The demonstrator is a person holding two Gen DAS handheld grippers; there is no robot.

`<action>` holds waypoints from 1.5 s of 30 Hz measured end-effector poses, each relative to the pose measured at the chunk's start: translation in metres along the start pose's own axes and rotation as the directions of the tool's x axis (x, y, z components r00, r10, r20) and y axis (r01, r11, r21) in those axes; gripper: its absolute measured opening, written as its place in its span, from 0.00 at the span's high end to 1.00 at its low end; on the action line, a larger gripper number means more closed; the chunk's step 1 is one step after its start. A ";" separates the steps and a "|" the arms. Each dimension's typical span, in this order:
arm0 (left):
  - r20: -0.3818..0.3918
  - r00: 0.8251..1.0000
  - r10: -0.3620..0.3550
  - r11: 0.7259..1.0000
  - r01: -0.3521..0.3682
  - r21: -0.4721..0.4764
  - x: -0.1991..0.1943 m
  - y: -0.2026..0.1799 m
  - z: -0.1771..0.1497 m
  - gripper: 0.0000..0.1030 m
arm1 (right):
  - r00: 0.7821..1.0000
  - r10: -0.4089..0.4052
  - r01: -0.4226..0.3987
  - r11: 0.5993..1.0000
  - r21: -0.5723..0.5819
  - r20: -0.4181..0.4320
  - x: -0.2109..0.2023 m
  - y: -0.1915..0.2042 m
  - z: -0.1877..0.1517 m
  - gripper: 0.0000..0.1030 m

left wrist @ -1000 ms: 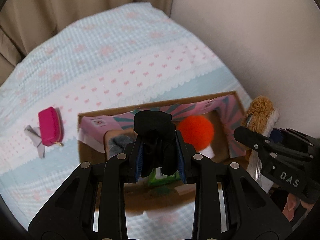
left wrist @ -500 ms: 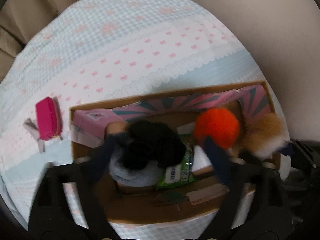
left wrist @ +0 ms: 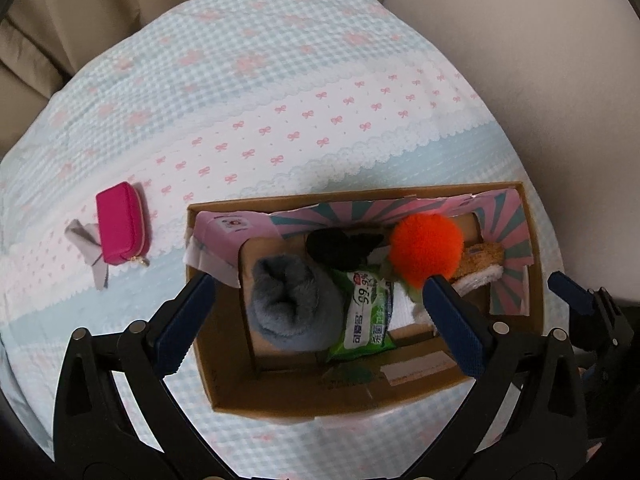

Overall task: Organize soft objects
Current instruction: 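Carry the scrunchie and slipper over the pink box and open both tools inside, then lift both tools out of the box toward the magenta pouch and grey cloth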

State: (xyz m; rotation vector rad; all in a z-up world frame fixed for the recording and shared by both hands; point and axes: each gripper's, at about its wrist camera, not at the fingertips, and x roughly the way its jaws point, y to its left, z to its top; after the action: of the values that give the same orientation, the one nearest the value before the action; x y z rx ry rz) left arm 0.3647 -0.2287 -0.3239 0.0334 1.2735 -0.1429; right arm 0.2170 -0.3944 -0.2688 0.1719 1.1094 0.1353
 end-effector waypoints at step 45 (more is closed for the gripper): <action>0.449 0.893 -0.032 0.999 0.012 0.047 -0.270 0.244 -0.162 0.00 | 0.919 -0.168 0.174 0.985 0.015 0.356 -0.194 0.295 -0.030 0.00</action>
State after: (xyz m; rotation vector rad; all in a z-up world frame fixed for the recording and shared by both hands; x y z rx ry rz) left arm 0.1642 0.0539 -0.1270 0.0206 0.8055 -0.1858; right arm 0.0981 -0.1412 -0.0511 0.0780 0.7553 -0.0433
